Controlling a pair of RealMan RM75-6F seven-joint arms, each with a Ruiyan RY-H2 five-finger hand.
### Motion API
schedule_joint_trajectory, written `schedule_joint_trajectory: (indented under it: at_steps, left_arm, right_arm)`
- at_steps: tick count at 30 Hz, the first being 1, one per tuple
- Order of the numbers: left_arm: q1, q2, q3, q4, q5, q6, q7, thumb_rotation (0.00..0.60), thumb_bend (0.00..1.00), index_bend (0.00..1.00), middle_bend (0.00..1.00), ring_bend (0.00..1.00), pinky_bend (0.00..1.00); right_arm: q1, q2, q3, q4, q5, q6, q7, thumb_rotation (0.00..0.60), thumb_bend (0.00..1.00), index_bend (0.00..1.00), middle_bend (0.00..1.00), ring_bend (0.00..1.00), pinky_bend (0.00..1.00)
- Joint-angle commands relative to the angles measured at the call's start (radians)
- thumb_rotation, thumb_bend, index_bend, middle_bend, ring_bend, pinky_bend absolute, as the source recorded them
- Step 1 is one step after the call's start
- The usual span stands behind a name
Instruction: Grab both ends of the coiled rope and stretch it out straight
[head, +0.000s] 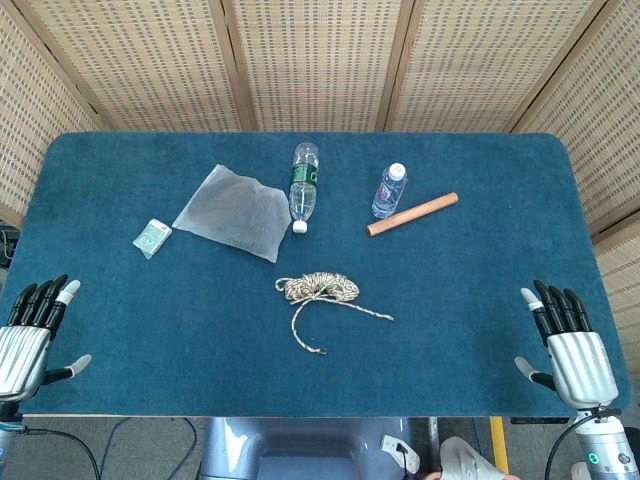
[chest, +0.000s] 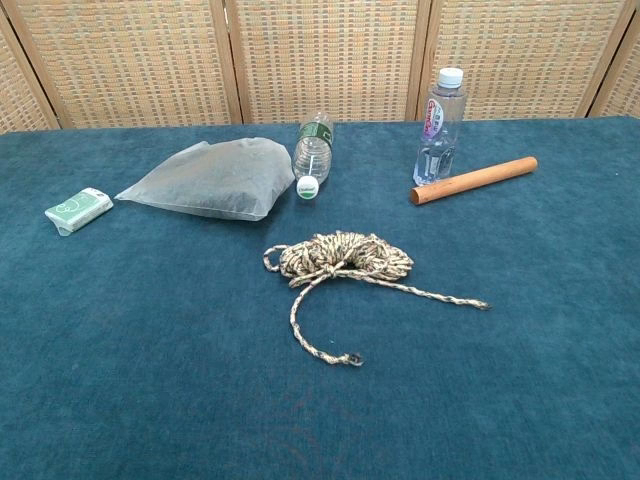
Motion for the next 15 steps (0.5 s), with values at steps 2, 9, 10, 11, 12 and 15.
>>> schedule_joint_trajectory:
  at_steps: [2, 9, 10, 11, 12, 15]
  left_arm:
    - [0.001, -0.002, 0.0, 0.002, -0.002, 0.0, 0.003, 0.6, 0.0, 0.0, 0.0, 0.0, 0.0]
    - [0.001, -0.006, -0.002, 0.0, 0.001, 0.005, 0.009, 0.6, 0.0, 0.0, 0.0, 0.0, 0.0]
    - [0.001, -0.007, -0.003, 0.0, 0.001, 0.005, 0.011, 0.6, 0.0, 0.0, 0.0, 0.0, 0.0]
    - [0.0, -0.009, -0.004, -0.001, 0.0, 0.004, 0.014, 0.6, 0.0, 0.0, 0.0, 0.0, 0.0]
    - [-0.001, -0.01, -0.005, -0.001, -0.001, 0.002, 0.017, 0.6, 0.0, 0.0, 0.0, 0.0, 0.0]
    - [-0.006, -0.017, -0.008, -0.003, -0.008, -0.007, 0.032, 0.6, 0.0, 0.0, 0.0, 0.0, 0.0]
  right_arm:
    - [0.002, -0.001, -0.002, 0.001, 0.0, -0.005, 0.002, 0.6, 0.0, 0.0, 0.0, 0.0, 0.0]
    - [0.03, -0.012, -0.012, -0.004, -0.009, -0.057, 0.025, 0.6, 0.0, 0.01, 0.0, 0.0, 0.0]
    - [0.041, -0.016, -0.014, -0.005, -0.013, -0.075, 0.039, 0.6, 0.0, 0.02, 0.0, 0.0, 0.0]
    - [0.061, -0.021, -0.015, -0.005, -0.017, -0.106, 0.054, 0.6, 0.0, 0.05, 0.0, 0.0, 0.0]
    - [0.076, -0.025, -0.013, -0.004, -0.018, -0.129, 0.06, 0.6, 0.0, 0.08, 0.0, 0.0, 0.0]
    - [0.144, -0.045, 0.003, -0.012, -0.01, -0.225, 0.083, 0.6, 0.0, 0.19, 0.0, 0.0, 0.0]
